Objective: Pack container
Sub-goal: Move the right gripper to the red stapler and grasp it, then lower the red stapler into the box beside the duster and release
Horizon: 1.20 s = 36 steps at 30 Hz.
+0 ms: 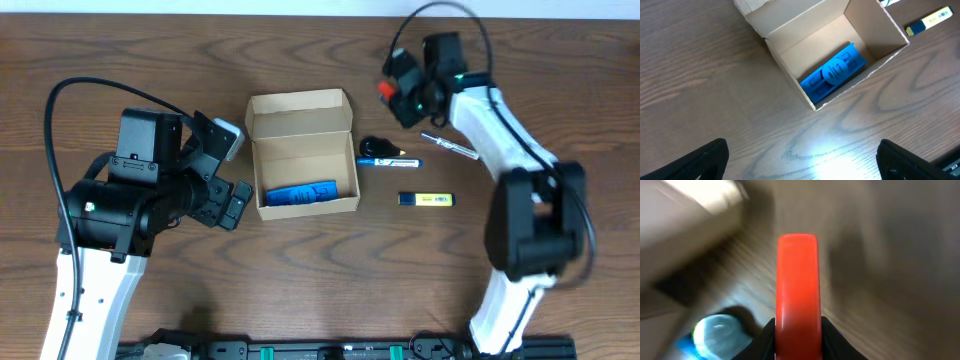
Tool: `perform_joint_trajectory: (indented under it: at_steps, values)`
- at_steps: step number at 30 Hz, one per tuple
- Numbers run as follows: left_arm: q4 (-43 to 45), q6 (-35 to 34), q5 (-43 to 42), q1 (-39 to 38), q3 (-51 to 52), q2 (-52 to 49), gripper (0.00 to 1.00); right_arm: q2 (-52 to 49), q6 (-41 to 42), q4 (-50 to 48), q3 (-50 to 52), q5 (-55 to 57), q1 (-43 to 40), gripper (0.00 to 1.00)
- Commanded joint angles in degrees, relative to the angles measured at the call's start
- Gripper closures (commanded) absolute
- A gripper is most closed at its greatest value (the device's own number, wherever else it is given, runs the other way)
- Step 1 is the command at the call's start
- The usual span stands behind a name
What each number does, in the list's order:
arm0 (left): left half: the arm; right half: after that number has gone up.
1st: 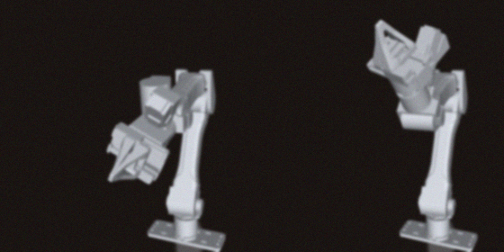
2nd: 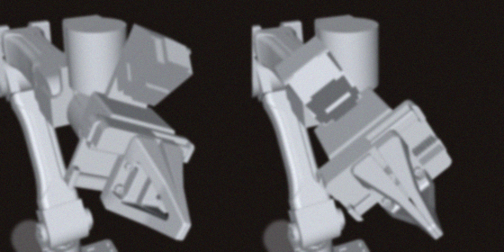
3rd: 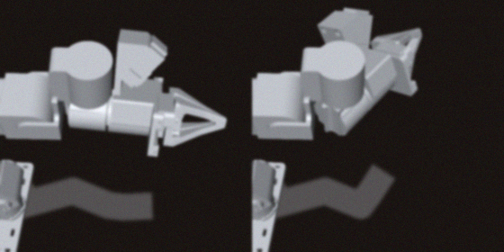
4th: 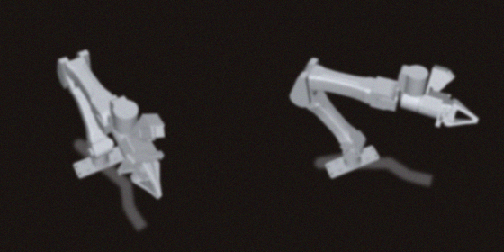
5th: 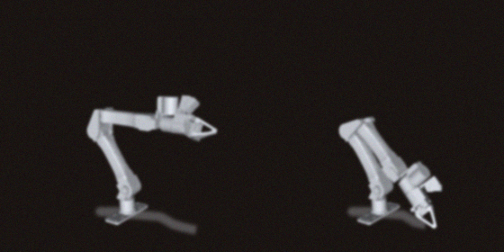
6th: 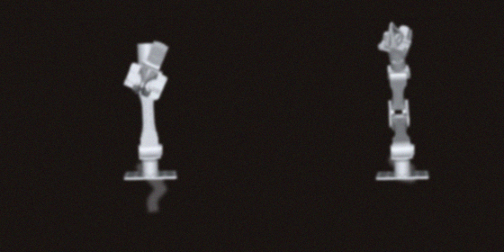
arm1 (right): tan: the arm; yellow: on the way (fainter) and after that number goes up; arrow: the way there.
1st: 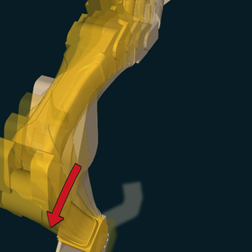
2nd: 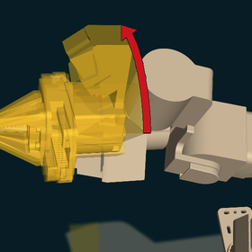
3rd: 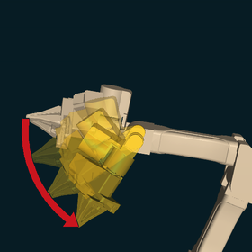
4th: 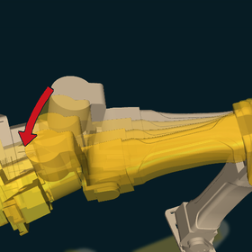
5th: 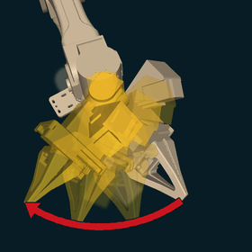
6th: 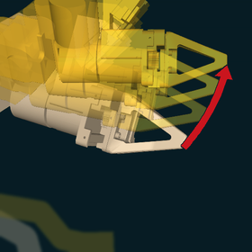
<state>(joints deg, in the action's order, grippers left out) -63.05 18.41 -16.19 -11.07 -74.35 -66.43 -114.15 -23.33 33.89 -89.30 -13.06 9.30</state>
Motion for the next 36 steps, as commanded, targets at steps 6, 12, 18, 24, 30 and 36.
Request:
perform_joint_trajectory:
  at_steps: [6,12,18,24,30,36]
  values:
    - [-0.20,0.70,-0.35,0.20,-0.76,-0.20,0.05,15.21,-1.01,4.02,-2.62,-0.92,7.87,0.80]
    - [-0.22,0.70,-0.35,0.20,-0.76,-0.20,0.05,15.96,-6.14,9.92,-2.45,-0.94,15.65,0.81]
    - [-0.22,0.70,-0.35,0.20,-0.76,-0.20,0.05,13.38,-13.22,14.84,-2.40,-7.17,19.69,0.83]
    - [-0.22,0.70,-0.35,0.20,-0.76,-0.20,0.05,8.26,-17.16,15.21,-2.40,-14.29,20.87,0.82]
    - [-0.20,0.70,-0.35,0.20,-0.76,-0.20,0.05,3.04,-21.09,14.12,-2.40,-15.93,22.62,0.80]
    - [-0.22,0.70,-0.35,0.20,-0.76,-0.20,0.05,-2.40,-24.26,10.45,-2.40,-15.15,25.00,0.79]
